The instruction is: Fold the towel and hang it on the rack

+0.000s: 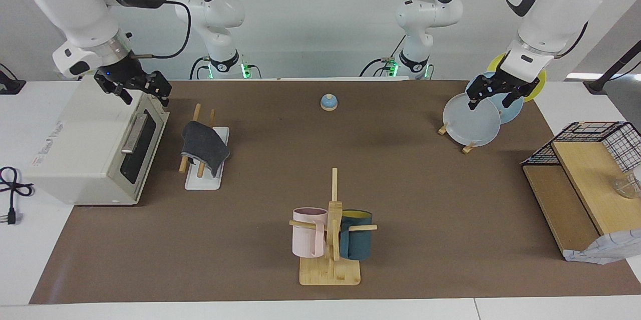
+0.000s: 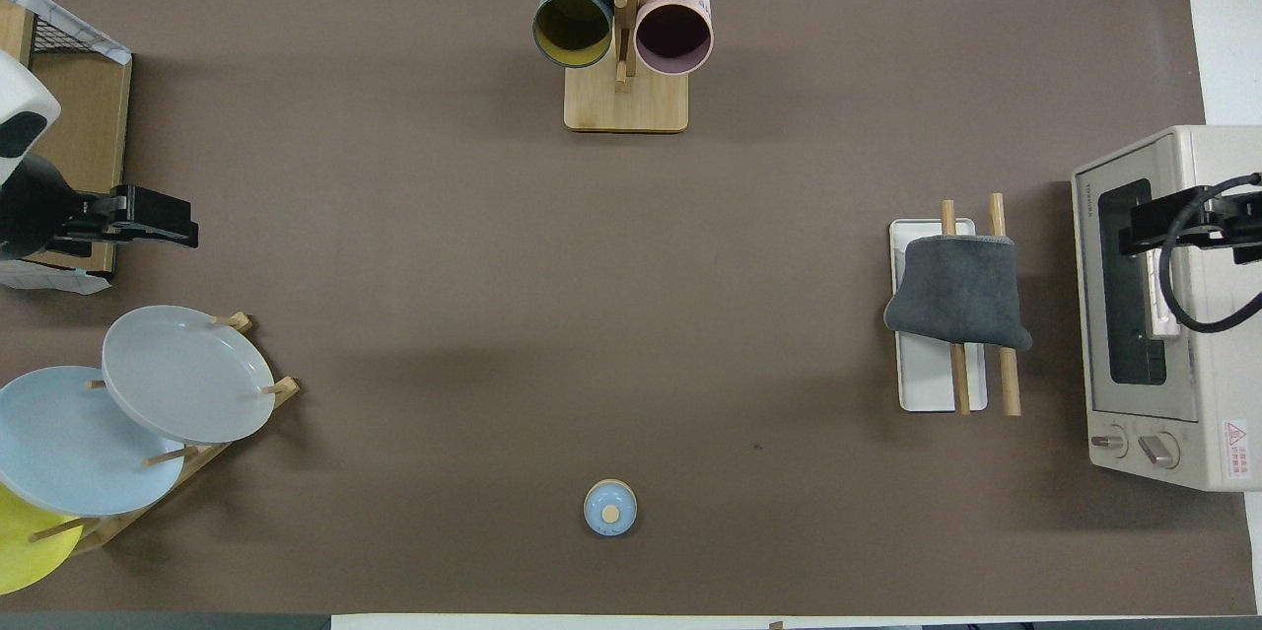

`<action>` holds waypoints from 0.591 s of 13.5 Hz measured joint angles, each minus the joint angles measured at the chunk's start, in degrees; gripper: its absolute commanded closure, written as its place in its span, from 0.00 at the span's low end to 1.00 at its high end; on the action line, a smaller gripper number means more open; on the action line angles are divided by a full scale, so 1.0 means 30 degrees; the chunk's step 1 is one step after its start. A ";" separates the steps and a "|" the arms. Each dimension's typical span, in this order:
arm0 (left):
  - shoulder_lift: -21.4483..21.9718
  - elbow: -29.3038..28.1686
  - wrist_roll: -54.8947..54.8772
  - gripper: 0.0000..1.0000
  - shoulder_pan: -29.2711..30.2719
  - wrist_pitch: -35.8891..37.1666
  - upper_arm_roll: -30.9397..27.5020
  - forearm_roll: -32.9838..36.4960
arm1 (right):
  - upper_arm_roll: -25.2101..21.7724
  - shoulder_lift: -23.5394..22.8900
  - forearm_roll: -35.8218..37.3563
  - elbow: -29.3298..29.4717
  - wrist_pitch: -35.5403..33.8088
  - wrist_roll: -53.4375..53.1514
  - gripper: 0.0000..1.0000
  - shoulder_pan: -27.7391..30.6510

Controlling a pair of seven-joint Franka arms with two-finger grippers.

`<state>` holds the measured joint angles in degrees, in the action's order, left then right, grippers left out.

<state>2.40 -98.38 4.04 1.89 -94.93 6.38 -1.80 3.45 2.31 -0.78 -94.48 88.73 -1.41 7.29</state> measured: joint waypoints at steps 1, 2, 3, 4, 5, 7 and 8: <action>0.0000 0.0000 0.0000 0.00 0.0000 0.0000 0.0000 0.0000 | -0.0317 -0.0015 0.0000 0.0000 -0.0017 0.0000 0.00 -0.0510; 0.0000 0.0001 0.0000 0.00 0.0000 0.0000 0.0000 0.0000 | -0.0887 -0.0042 0.0002 0.0000 -0.0036 0.0000 0.00 -0.1239; 0.0000 0.0001 0.0000 0.00 0.0000 0.0000 0.0000 0.0000 | -0.1440 -0.0063 0.0011 -0.0001 -0.0147 0.0000 0.00 -0.1852; 0.0000 0.0001 0.0000 0.00 0.0000 0.0000 0.0000 0.0000 | -0.1805 -0.0065 0.0013 0.0000 -0.0319 0.0000 0.00 -0.2159; 0.0000 0.0001 0.0000 0.00 0.0000 0.0000 0.0000 0.0000 | -0.1984 -0.0065 0.0014 0.0004 -0.0336 0.0000 0.00 -0.2204; 0.0000 0.0001 0.0000 0.00 0.0000 0.0000 0.0000 0.0000 | -0.2194 -0.0064 0.0064 0.0011 -0.0336 0.0000 0.00 -0.2204; 0.0000 0.0001 0.0000 0.00 0.0000 0.0000 0.0000 0.0000 | -0.2238 -0.0065 0.0111 0.0011 -0.0314 0.0000 0.00 -0.2204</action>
<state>2.40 -98.38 4.04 1.89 -94.94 6.38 -1.80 -3.27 2.12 -0.45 -94.45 87.78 -1.41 0.67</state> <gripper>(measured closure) 0.000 0.000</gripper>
